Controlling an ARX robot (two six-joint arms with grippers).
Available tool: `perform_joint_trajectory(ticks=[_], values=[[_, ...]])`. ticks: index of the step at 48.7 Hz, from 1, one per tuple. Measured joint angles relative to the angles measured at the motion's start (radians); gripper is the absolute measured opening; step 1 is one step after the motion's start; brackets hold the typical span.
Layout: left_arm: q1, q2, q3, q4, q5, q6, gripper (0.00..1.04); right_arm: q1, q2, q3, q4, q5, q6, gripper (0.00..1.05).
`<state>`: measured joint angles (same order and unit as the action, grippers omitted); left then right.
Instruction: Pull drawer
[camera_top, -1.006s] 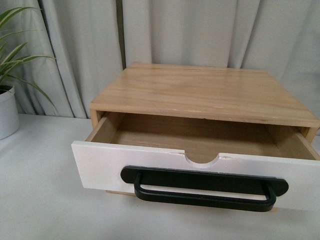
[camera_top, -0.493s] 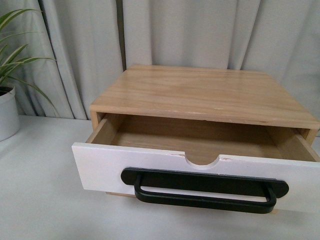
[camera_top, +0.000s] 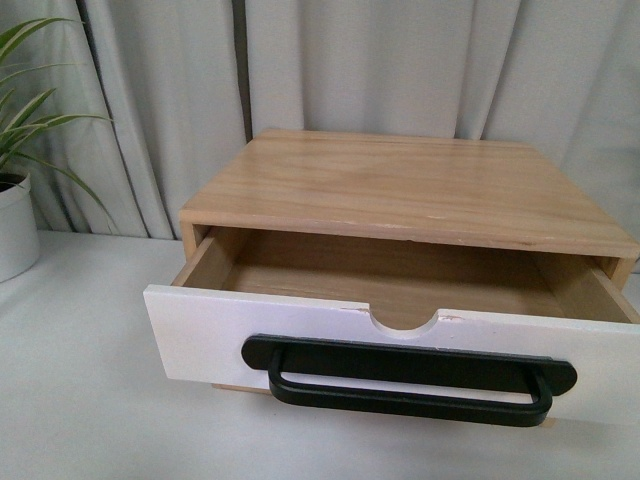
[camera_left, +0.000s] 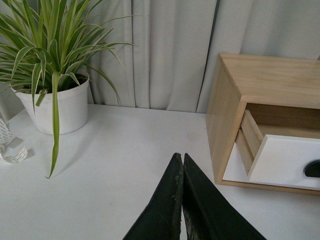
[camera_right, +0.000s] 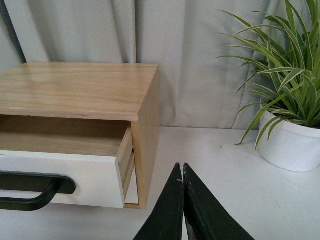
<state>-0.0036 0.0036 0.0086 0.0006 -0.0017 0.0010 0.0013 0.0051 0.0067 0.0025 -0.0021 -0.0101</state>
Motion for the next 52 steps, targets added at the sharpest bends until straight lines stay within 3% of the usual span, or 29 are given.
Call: perform_joint_trajectory(ticks=[10, 19, 25, 30, 32, 52], values=[[0.0, 0.0, 0.0, 0.0, 0.0, -0.003, 0.07, 0.0, -0.001, 0.0, 0.0, 0.0, 0.0, 0.04], [0.0, 0.0, 0.0, 0.0, 0.0, -0.002, 0.53, 0.0, -0.001, 0.0, 0.0, 0.0, 0.0, 0.48], [0.001, 0.0, 0.0, 0.0, 0.0, -0.002, 0.74, 0.0, -0.001, 0.0, 0.0, 0.0, 0.0, 0.71], [0.001, 0.0, 0.0, 0.0, 0.0, -0.002, 0.99, 0.0, -0.001, 0.0, 0.0, 0.0, 0.0, 0.94], [0.001, 0.0, 0.0, 0.0, 0.0, -0.002, 1.0, 0.0, -0.001, 0.0, 0.0, 0.0, 0.0, 0.98], [0.001, 0.0, 0.0, 0.0, 0.0, -0.002, 0.99, 0.0, -0.001, 0.0, 0.0, 0.0, 0.0, 0.96]])
